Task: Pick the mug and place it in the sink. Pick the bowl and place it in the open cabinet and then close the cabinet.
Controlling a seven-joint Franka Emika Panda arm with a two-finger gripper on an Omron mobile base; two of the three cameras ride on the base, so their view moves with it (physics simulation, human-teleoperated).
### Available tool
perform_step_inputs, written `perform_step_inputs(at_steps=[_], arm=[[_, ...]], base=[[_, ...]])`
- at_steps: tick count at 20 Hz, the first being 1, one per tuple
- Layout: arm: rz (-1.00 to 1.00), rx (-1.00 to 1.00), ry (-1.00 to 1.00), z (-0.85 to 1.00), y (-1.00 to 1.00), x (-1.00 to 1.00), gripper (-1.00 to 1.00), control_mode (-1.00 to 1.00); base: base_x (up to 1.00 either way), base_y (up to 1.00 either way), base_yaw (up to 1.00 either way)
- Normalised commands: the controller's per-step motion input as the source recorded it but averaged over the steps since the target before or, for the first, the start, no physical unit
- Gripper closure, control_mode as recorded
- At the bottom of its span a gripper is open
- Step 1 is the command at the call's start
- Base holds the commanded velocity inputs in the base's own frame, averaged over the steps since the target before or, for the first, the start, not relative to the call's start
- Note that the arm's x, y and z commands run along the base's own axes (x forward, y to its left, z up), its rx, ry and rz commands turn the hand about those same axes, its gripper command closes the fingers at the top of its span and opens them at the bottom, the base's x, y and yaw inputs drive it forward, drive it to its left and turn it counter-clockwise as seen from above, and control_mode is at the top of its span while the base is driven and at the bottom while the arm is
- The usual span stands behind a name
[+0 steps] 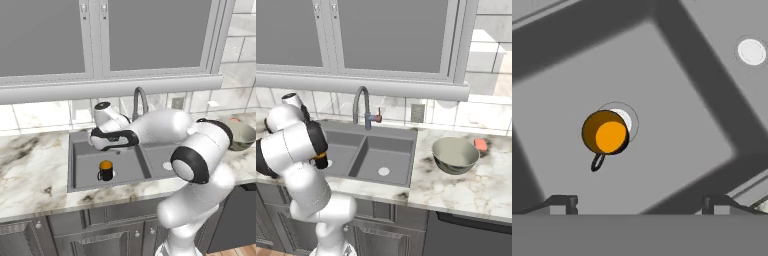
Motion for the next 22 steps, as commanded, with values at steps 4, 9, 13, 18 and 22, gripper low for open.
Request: perform_step_inputs(at_steps=[4, 9, 13, 18, 22], arm=[[0.0, 0.0, 0.0, 0.96, -0.05, -0.58, -1.0, -1.0], [-0.04, 0.0, -0.11, 0.69, -0.08, -0.55, -1.0, -1.0], [-0.21, 0.0, -0.19, 0.51, -0.1, -0.49, -1.0, -1.0], [-0.27, 0.0, -0.12, 0.31, -0.26, -0.48, -1.0, -1.0], [-0.29, 0.02, -0.1, 0.24, -0.52, -0.36, -1.0, -1.0]], base=[[0.0, 0.0, 0.0], [0.0, 0.0, 0.0], [0.0, 0.0, 0.0], [0.0, 0.0, 0.0], [0.0, 0.0, 0.0]])
